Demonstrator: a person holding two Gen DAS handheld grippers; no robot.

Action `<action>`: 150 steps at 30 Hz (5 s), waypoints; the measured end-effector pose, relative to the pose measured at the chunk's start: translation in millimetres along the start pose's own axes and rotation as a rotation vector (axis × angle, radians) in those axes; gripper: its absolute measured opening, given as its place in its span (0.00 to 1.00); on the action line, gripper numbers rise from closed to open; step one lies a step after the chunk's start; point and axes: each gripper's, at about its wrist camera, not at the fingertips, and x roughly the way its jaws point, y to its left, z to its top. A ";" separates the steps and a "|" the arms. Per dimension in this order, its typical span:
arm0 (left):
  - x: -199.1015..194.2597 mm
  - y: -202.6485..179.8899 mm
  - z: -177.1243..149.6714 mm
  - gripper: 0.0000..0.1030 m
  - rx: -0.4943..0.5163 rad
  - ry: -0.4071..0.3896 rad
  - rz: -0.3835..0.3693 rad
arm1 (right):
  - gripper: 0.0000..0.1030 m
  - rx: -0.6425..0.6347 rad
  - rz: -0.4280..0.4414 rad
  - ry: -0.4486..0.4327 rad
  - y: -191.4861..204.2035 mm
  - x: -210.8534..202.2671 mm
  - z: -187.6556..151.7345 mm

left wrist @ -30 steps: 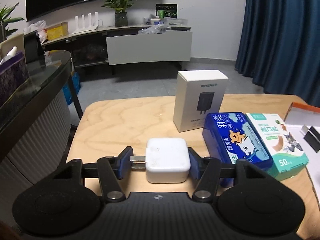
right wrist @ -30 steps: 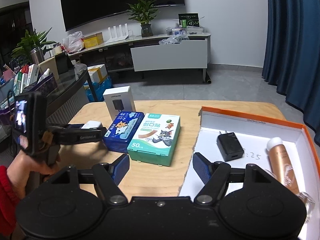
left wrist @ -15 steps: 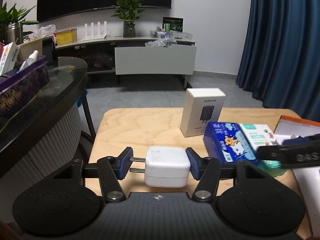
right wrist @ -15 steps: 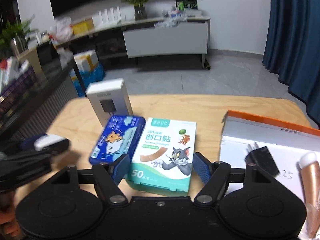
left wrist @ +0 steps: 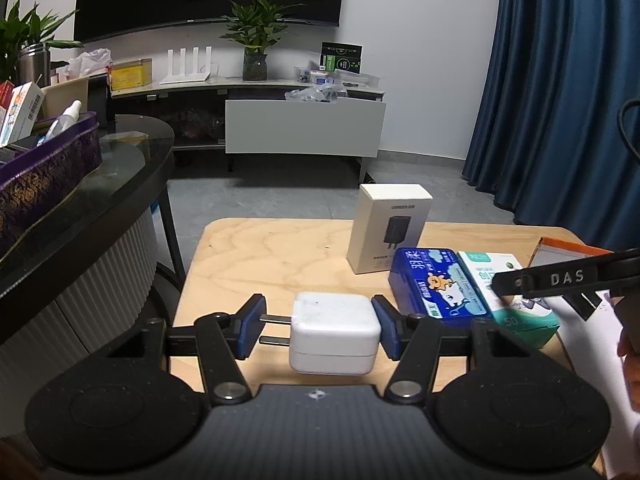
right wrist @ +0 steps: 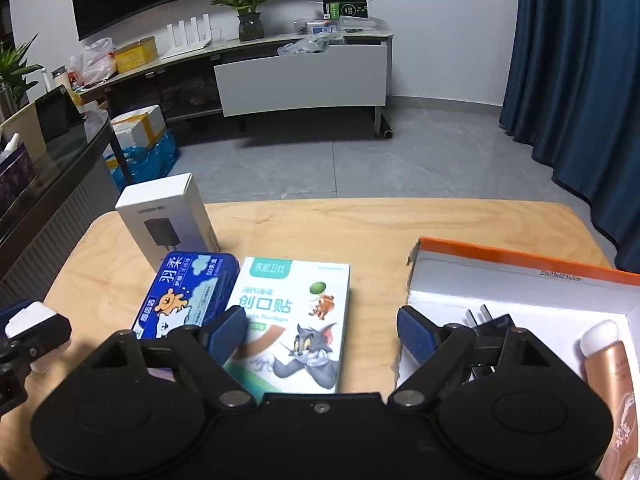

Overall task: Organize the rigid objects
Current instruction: 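Carry the white charger cube and green bandage box over the white box with both grippers, then hold the charger cube and bandage box above the white box with both grippers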

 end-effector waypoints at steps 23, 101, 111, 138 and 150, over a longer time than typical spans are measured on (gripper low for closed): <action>-32.6 -29.9 3.1 0.56 0.012 -0.026 -0.002 | 0.81 -0.061 0.015 -0.077 5.4 -41.5 -16.0; -128.4 -225.0 -25.6 0.57 0.142 -0.055 -0.242 | 0.81 0.131 -0.187 -0.264 -141.9 -262.0 -119.8; -122.5 -223.4 -27.5 0.57 0.140 -0.038 -0.240 | 0.81 0.133 -0.183 -0.233 -148.7 -250.8 -118.5; -44.5 -233.4 3.6 0.57 0.175 0.033 -0.240 | 0.81 0.169 -0.163 -0.102 -168.8 -179.9 -101.2; -5.6 -255.4 18.5 0.57 0.224 0.098 -0.269 | 0.81 0.196 -0.165 -0.073 -177.8 -161.6 -89.7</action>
